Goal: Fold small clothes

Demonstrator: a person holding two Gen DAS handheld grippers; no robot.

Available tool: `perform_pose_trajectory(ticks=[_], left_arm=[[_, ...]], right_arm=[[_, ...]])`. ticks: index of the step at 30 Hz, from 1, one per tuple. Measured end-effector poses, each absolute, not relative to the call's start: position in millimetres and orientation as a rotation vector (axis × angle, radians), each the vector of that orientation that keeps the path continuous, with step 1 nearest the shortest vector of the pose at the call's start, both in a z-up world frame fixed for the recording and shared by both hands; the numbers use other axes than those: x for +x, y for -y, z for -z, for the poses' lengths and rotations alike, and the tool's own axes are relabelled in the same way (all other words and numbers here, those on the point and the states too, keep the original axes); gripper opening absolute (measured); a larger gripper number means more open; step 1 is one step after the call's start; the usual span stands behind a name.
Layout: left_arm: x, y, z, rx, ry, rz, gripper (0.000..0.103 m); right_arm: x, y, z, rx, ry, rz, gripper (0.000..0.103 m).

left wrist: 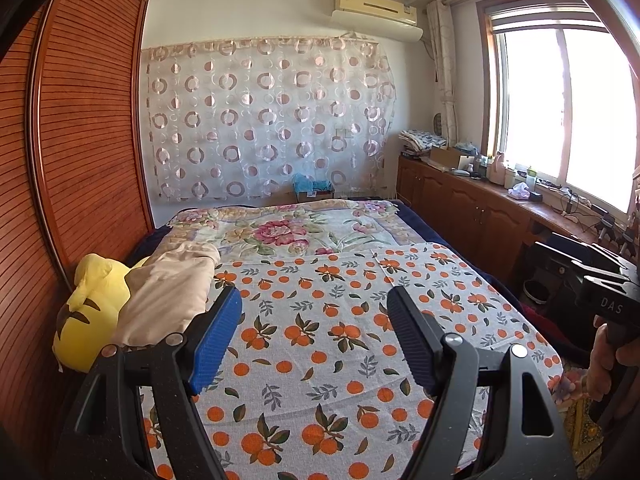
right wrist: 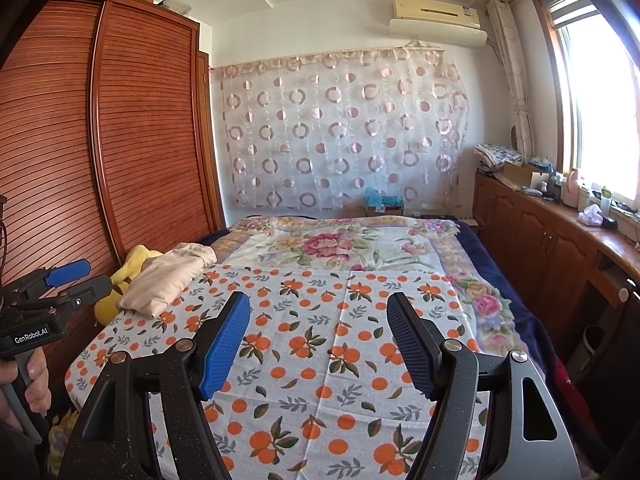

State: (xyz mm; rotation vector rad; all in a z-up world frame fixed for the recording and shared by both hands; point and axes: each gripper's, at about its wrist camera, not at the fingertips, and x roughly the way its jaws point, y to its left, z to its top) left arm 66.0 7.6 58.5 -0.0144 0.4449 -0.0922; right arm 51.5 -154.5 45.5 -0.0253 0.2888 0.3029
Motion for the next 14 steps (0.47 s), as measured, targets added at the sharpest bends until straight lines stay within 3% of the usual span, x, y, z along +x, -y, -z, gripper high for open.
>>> perform_pose_trajectory(ticks=[14], left_arm=[[64.1,-5.1,-61.8,-0.015,-0.442,0.093,0.076]], right_arm=[[52.3,155.6,-45.5,-0.023,-0.286,-0.304,0.073]])
